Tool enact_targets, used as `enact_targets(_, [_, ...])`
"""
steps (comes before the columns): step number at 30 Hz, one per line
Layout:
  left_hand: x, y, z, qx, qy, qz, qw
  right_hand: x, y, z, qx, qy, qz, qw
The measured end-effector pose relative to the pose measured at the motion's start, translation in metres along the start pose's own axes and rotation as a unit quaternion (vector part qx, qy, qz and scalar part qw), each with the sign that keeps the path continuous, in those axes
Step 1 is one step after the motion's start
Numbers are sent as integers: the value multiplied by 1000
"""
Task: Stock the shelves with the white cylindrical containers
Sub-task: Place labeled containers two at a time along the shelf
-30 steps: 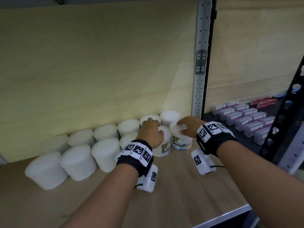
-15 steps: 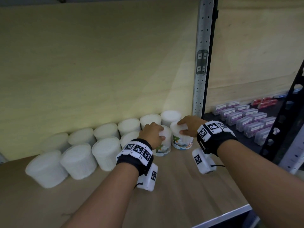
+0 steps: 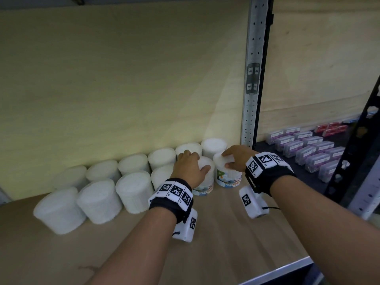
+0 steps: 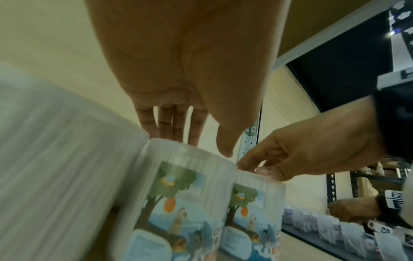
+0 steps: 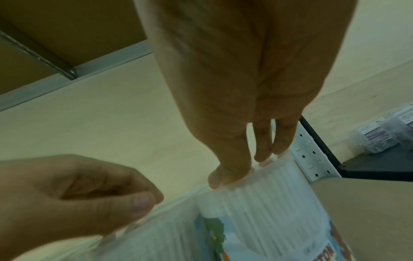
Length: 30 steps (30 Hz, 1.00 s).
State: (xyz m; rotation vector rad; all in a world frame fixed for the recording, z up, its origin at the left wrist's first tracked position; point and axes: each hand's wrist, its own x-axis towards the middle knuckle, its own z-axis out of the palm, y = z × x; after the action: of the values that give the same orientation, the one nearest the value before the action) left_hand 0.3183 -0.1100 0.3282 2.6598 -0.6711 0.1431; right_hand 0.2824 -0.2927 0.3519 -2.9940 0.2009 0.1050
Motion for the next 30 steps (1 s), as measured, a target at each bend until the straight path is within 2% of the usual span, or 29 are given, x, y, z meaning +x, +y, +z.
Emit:
enact_targets(8, [1, -1, 5, 9, -10, 0, 1000, 2, 0, 2, -3, 4, 2, 1000])
enact_targets(17, [0, 1, -11, -62, -91, 12, 994, 6, 0, 3, -4, -1, 2, 1000])
enact_targets(30, [1, -2, -11, -78, -93, 5, 993, 6, -2, 4, -7, -7, 14, 1000])
